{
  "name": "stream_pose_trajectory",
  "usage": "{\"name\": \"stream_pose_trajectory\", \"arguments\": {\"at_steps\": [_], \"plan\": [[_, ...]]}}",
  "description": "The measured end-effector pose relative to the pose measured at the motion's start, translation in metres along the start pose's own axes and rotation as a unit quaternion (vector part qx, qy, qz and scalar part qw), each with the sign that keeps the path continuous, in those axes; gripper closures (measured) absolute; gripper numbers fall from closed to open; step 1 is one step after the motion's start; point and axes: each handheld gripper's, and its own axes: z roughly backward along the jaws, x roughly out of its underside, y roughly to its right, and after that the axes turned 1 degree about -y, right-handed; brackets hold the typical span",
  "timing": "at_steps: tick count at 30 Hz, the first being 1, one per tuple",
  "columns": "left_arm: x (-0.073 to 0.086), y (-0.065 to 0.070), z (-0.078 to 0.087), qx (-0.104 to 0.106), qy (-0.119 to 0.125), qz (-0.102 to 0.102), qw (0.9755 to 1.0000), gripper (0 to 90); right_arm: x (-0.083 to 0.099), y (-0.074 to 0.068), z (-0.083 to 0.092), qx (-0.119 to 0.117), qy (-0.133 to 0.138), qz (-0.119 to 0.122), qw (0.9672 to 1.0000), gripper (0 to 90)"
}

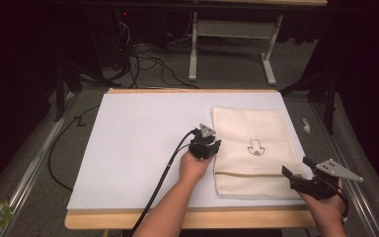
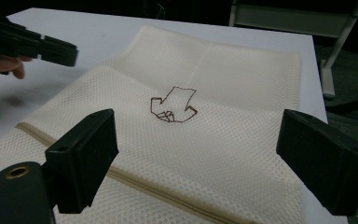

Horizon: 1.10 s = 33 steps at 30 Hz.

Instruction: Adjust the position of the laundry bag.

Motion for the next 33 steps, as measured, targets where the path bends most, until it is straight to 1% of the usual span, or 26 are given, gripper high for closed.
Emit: {"name": "stream_pose_trajectory", "arguments": {"at_steps": [1, 2, 3, 4, 5, 6, 7, 8, 9, 10, 12, 13, 16, 17, 21, 23, 25, 26, 27, 32, 33], "plan": [[-0.002, 0.001, -0.007, -0.001, -0.008, 0.009, 0.9999, 53.6, 0.0, 0.0, 0.0, -0.001, -0.001, 0.001, 1.0, 13.1], [-0.003, 0.002, -0.013, 0.002, -0.017, 0.02, 0.9997, 46.5, 0.001, 0.0, -0.001, -0.003, -0.001, 0.001, 1.0, 13.2], [-0.003, 0.002, -0.013, 0.002, -0.017, 0.02, 0.9997, 44.3, 0.001, 0.0, -0.001, -0.003, -0.001, 0.001, 1.0, 13.2], [-0.004, 0.003, -0.024, -0.001, -0.027, 0.033, 0.9991, 43.0, 0.001, -0.001, -0.001, -0.007, -0.001, 0.004, 1.0, 13.5], [-0.005, 0.004, -0.028, -0.004, -0.033, 0.032, 0.9989, 42.9, 0.001, -0.001, -0.001, -0.009, -0.001, 0.004, 1.0, 13.5], [-0.005, 0.004, -0.028, -0.004, -0.033, 0.032, 0.9989, 43.9, 0.001, -0.001, -0.001, -0.009, -0.001, 0.004, 1.0, 13.5], [-0.005, 0.006, -0.033, -0.014, -0.041, 0.02, 0.9989, 43.9, 0.001, -0.001, -0.001, -0.01, -0.001, 0.004, 0.9999, 13.5], [-0.005, 0.008, -0.035, -0.017, -0.045, 0.015, 0.9987, 46.1, 0.001, 0.0, -0.001, -0.011, 0.0, 0.003, 0.9999, 13.7], [-0.005, 0.01, -0.037, -0.022, -0.05, 0.015, 0.9984, 48.9, 0.001, 0.0, -0.001, -0.012, 0.0, 0.001, 0.9999, 13.8], [-0.005, 0.011, -0.038, -0.026, -0.051, 0.016, 0.9982, 56.4, 0.002, 0.0, -0.002, -0.014, 0.0, -0.001, 0.9999, 14.1], [-0.005, 0.011, -0.038, -0.026, -0.053, 0.017, 0.9981, 63.7, 0.002, 0.0, -0.002, -0.015, 0.0, 0.0, 0.9999, 14.2], [-0.004, 0.013, -0.037, -0.034, -0.055, 0.008, 0.9979, 68.5, 0.002, 0.0, -0.004, -0.016, -0.004, -0.001, 0.9999, 14.2], [-0.003, 0.013, -0.037, -0.038, -0.055, 0.002, 0.9978, 81.7, 0.003, -0.001, -0.005, -0.016, -0.006, -0.001, 0.9998, 14.3], [-0.002, 0.012, -0.037, -0.034, -0.054, -0.001, 0.998, 85.2, 0.003, -0.002, -0.006, -0.019, -0.008, 0.001, 0.9998, 14.6], [-0.002, 0.012, -0.035, -0.034, -0.052, -0.006, 0.998, 88.1, 0.002, -0.003, -0.007, -0.018, -0.009, -0.001, 0.9998, 14.7], [-0.001, 0.009, -0.031, -0.033, -0.053, -0.007, 0.998, 88.3, 0.002, -0.004, -0.006, -0.018, -0.007, -0.001, 0.9998, 14.9], [0.0, 0.006, -0.026, -0.041, -0.053, -0.01, 0.9977, 88.3, 0.002, -0.004, -0.005, -0.017, -0.007, 0.001, 0.9998, 14.9], [0.0, 0.006, -0.026, -0.041, -0.053, -0.01, 0.9977, 88.3, 0.002, -0.004, -0.005, -0.017, -0.007, 0.001, 0.9998, 14.9], [0.002, -0.002, -0.02, -0.049, -0.055, -0.01, 0.9972, 88.4, 0.002, -0.003, -0.004, -0.017, -0.006, -0.004, 0.9998, 14.9], [0.009, -0.031, 0.0, -0.073, -0.053, 0.007, 0.9959, 88.3, 0.003, -0.002, -0.005, -0.017, -0.006, -0.001, 0.9998, 14.9], [0.009, -0.031, 0.0, -0.073, -0.053, 0.007, 0.9959, 88.4, 0.003, -0.002, -0.006, -0.018, -0.007, 0.001, 0.9998, 15.0]]}}
